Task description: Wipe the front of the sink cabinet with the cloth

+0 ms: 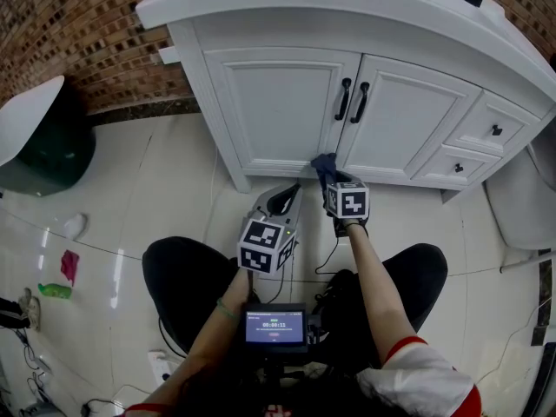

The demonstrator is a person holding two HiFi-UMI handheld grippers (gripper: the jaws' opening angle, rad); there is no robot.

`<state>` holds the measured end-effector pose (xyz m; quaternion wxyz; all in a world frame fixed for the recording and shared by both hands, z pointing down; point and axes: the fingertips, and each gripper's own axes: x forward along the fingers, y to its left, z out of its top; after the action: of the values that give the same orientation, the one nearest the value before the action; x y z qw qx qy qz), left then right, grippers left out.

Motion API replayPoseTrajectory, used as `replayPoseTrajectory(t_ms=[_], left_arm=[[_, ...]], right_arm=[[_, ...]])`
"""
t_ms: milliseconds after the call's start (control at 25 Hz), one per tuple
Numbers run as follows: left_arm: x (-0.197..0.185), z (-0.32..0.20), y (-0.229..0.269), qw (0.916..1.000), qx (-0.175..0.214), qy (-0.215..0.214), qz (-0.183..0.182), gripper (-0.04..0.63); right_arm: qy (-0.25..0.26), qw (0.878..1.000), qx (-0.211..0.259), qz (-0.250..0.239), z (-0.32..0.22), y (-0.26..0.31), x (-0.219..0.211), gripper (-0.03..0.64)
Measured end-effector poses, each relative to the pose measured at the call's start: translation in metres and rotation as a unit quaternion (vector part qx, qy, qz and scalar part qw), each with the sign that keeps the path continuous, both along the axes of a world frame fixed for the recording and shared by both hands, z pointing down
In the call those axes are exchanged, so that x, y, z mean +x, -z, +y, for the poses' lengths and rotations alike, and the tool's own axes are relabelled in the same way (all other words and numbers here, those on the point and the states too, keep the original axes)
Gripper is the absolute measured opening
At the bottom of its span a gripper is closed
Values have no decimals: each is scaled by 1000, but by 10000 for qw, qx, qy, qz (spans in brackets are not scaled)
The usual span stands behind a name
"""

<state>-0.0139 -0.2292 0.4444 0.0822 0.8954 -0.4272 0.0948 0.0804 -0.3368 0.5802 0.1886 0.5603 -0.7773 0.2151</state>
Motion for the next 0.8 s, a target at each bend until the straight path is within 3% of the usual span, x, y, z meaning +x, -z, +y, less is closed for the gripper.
replayPoseTrajectory(t_ms=[240,480,640,800], left_arm=[[21,-2,32,9985,402,-313,-181,20],[46,-4,78,9952,823,-521,-36,20],[65,3,95,9930,959,-695,40,20],[75,12,104,9916,1008,-815,34,20]], right_arm=[[11,9913,1270,-351,13,135,24,61],[48,9684,2479,-268,29,277,59,61],[-62,9557,2941,25,25,338,86,61],[-208,9543,2974,223,16,354,101,61]])
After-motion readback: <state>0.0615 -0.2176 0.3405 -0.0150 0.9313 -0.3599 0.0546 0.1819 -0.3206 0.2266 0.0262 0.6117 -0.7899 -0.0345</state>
